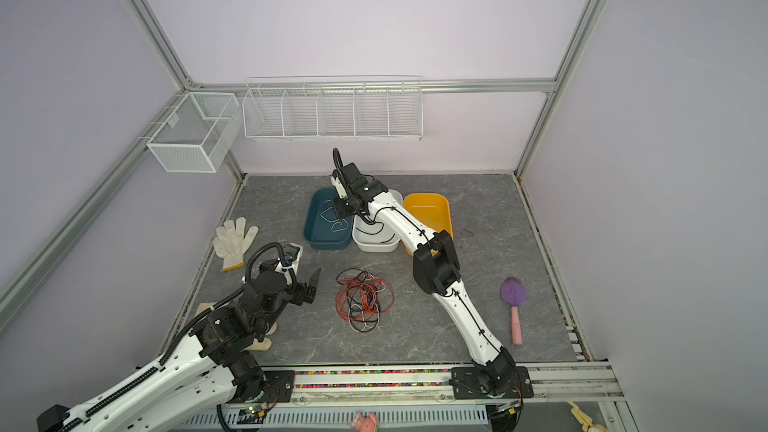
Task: Untangle the cables
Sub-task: 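Open the right gripper and move it back toward the cable pile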
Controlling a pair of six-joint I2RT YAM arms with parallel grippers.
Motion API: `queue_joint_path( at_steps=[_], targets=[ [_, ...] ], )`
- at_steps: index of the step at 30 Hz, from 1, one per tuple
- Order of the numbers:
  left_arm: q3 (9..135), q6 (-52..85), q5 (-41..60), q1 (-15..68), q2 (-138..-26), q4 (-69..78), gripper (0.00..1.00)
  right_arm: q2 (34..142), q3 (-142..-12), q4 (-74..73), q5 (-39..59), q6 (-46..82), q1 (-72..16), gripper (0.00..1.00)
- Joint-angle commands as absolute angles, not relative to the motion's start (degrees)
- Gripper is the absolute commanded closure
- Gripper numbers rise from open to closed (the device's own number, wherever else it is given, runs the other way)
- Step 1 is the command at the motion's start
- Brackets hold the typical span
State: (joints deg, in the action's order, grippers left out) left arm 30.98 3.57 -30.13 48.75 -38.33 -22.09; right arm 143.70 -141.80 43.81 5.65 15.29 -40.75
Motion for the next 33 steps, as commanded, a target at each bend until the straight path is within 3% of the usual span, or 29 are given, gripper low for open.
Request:
queue_joint_path(
  at_steps=[1,3,5,15,21,29,33],
  targets=[
    [31.11,2.73,-30.02,48.87,-37.79,-21.71,0.01,136.16,-138.13,46.19,7.44,15.63,-41.03,0.62],
    [31.29,2.85,-29.48,48.91,-38.04,-21.95,0.01,132.30,-133.56,44.78,11.91,15.73,-41.07,0.47],
    [31.48,2.90,-29.27,48.90,-38.47,-22.19,0.01,127.68,-127.70,42.79,12.91,15.80,-41.55,0.39],
    [32.62,2.48,-25.27,48.89,-39.87,-23.16,0.01,102.05,-94.91,31.32,10.63,17.97,-42.40,0.06],
    [36.09,5.82,-19.20,48.87,-45.41,-25.35,0.01,89.59,-80.39,29.96,12.02,18.99,-42.59,0.00],
    [41.70,18.07,-10.01,49.46,-52.18,-28.66,0.01,77.80,-64.20,30.01,11.33,20.82,-42.90,0.01],
    [40.28,24.46,-10.40,53.18,-53.78,-27.14,0.01,73.68,-57.29,26.60,12.42,22.39,-42.91,0.04]
  ],
)
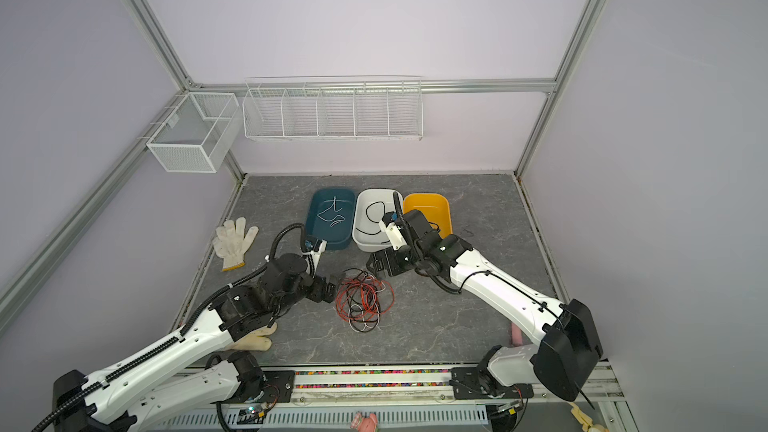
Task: Untangle the cables
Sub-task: 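Open the right gripper and move it back toward the cable pile, then reach both grippers into the red and black cable pile from opposite sides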
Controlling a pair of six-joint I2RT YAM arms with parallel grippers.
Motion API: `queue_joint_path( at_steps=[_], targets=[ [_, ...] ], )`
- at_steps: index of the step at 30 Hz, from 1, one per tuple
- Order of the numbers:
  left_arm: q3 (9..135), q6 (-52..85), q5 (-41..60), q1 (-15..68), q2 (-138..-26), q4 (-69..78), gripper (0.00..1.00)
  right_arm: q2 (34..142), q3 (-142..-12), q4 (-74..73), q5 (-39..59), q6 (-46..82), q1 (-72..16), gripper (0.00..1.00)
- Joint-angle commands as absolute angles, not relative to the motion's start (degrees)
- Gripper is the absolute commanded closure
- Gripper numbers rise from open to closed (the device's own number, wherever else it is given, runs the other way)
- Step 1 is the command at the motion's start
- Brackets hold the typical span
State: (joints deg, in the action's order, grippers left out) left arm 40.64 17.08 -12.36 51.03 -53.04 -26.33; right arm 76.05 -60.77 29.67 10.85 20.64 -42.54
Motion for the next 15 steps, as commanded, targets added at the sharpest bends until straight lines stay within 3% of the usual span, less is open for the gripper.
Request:
queue_joint_path(
  at_steps=[1,10,12,15],
  targets=[
    [39.57,25.68,-11.05,54.16,-53.95,-26.38,0.01,73.20,-55.96,25.62,13.22,22.99,-42.92,0.05],
    [31.35,39.02,-9.49,55.88,-51.84,-17.15,0.01,73.78,-47.44,17.82,18.28,26.02,-44.45,0.38],
    [29.97,40.27,-9.86,55.96,-51.00,-16.19,0.01,74.32,-46.78,17.02,18.17,26.42,-44.74,0.49],
    [27.99,42.24,-10.97,55.99,-49.80,-15.02,0.01,75.16,-45.63,15.25,18.29,26.94,-44.99,0.49]
  ],
)
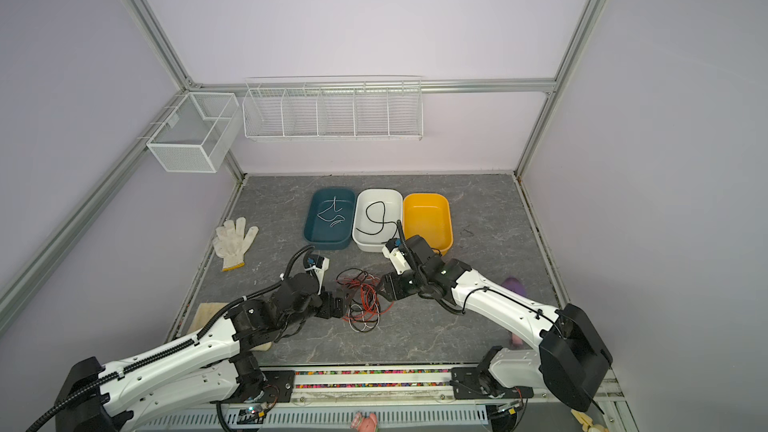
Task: Untangle the cables
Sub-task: 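Reach both grippers into the red and black cable pile from opposite sides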
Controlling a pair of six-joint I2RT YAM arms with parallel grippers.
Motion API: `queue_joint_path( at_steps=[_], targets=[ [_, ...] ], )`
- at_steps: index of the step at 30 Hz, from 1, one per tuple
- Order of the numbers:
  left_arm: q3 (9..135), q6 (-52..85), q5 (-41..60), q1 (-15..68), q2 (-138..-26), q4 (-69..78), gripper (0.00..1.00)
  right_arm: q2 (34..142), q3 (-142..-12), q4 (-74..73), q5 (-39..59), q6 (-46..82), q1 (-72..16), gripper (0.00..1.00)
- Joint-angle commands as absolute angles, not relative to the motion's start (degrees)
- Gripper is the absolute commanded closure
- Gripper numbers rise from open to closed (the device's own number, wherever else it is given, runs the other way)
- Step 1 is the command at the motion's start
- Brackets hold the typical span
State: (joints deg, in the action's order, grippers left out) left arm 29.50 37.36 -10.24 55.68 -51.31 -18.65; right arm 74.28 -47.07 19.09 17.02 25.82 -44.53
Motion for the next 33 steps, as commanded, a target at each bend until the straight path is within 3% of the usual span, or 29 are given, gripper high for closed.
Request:
queue_joint_path(
  at_steps=[1,16,33],
  targets=[
    [27.55,42.76,-11.04,55.99,-49.54,-14.65,0.01,75.59,-45.38,14.76,18.29,27.09,-44.98,0.49],
    [23.48,46.24,-10.09,56.25,-52.62,-9.14,0.01,84.27,-45.71,9.26,19.14,28.17,-45.60,0.51],
    [24.40,46.72,-8.36,57.44,-59.85,-6.50,0.01,88.17,-45.70,6.07,20.49,28.43,-45.95,0.80]
  ],
)
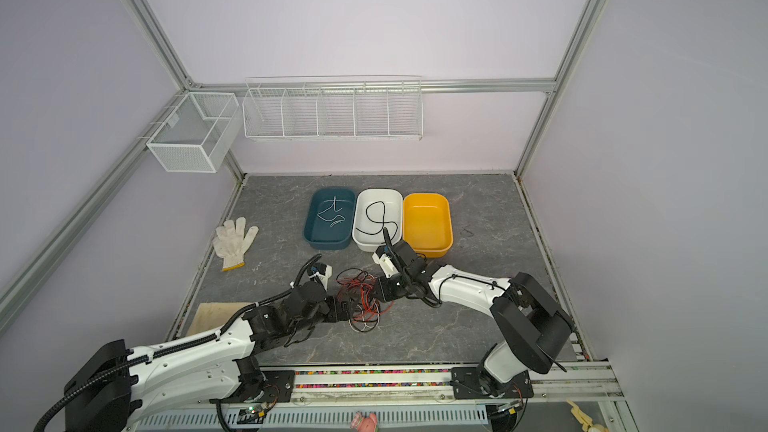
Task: Untangle the cables
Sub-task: 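Reach both grippers into the red and black cable pile from opposite sides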
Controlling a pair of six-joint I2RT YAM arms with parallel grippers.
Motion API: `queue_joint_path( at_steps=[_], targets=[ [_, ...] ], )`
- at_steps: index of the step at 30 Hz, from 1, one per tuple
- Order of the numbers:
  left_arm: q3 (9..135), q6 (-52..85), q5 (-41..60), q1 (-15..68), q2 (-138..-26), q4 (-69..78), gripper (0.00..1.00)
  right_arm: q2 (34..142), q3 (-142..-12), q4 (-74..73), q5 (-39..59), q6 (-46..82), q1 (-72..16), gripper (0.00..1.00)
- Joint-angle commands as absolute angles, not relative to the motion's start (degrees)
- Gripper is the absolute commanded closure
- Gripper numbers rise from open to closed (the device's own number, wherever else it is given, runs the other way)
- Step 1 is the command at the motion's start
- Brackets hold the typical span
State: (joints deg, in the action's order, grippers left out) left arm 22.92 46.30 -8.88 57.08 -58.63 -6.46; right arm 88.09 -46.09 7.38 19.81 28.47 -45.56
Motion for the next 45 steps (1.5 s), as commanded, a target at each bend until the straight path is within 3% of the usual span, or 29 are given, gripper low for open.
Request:
queue_joint_path(
  at_steps=[1,4,26,45],
  targets=[
    [24.62,46.70,-8.17,57.48,-60.43,-6.50,0.01,88.07,-45.71,5.98,20.35,28.39,-45.92,0.83],
    [24.87,46.95,-7.91,57.61,-61.88,-5.53,0.01,87.75,-45.70,6.06,19.87,28.24,-45.99,0.93],
    [22.48,49.83,-7.25,58.10,-64.70,4.10,0.01,70.93,-40.51,1.89,16.78,25.35,-48.59,0.93],
    [19.96,49.84,-6.67,58.45,-60.39,3.76,0.01,54.96,-48.75,20.10,0.93,20.80,-49.02,0.93]
  ],
)
